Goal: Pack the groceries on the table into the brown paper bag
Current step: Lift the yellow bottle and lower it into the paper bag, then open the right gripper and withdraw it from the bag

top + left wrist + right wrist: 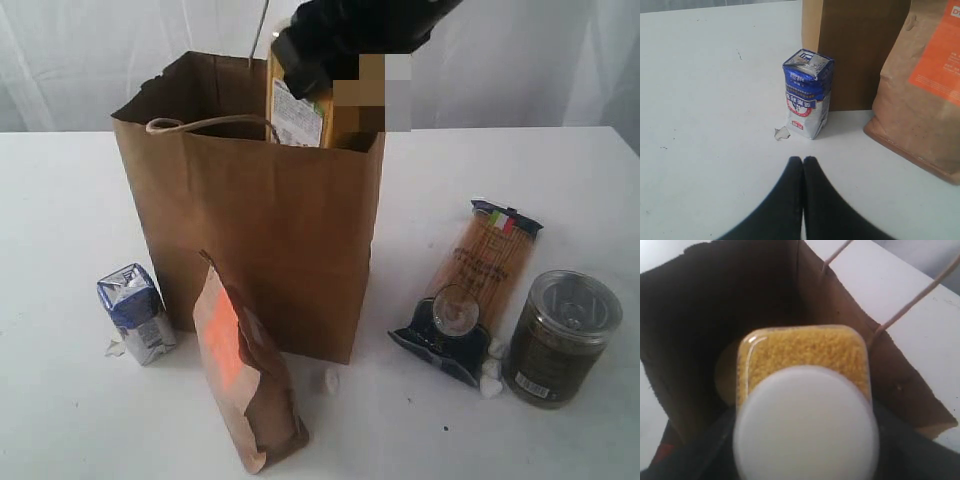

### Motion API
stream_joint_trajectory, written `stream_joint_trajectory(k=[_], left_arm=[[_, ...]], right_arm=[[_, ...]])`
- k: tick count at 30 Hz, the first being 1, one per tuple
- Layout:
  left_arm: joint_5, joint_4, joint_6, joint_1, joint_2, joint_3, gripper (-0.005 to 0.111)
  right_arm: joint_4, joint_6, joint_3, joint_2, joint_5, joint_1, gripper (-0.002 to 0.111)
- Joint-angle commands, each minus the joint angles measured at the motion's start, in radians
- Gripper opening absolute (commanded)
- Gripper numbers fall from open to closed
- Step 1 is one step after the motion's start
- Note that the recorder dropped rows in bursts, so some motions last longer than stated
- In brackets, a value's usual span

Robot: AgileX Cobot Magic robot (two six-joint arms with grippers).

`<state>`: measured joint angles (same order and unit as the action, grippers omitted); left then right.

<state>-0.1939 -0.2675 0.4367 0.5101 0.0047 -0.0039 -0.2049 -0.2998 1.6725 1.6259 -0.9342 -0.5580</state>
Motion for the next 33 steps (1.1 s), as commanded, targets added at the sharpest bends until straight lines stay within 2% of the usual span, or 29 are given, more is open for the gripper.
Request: stream_joint_trajectory(k=[1,8,14,16,19,24,33], left_arm=[[0.006,-0.001,0.009,0.002,-0.005,0.004,0.001],[0.006,-0.003,0.009,0.002,-0.005,0.004,0.001],[0.006,-0.003,0.009,0.002,-0.005,0.004,0.001],[0.006,-0.003,0.009,0.002,-0.005,0.004,0.001],[0.006,-0.003,0.009,0.002,-0.005,0.004,0.001],[0.006,-0.003,0.009,0.002,-0.005,0.004,0.001],[0.006,-0.003,0.009,0.002,-0.005,0.004,0.001]], right_arm=[[0.036,-0.013,0.041,0.02,0.019,-0.001,0.0],[0.086,-0.009,0.061,0.083,-0.114,-0.001,0.0],[0.09,-0.009,0.061,0.111,-0.13,-0.001,0.003],[0.09,-0.009,0.061,0.111,-0.13,-0.001,0.009],[0.09,-0.009,0.061,0.111,-0.133,-0.001,0.025],[0.078,-0.009,0.061,0.111,-0.117,-0.001,0.056],[0.069,-0.009,0.061,0.111,-0.115,-0.001,0.068]])
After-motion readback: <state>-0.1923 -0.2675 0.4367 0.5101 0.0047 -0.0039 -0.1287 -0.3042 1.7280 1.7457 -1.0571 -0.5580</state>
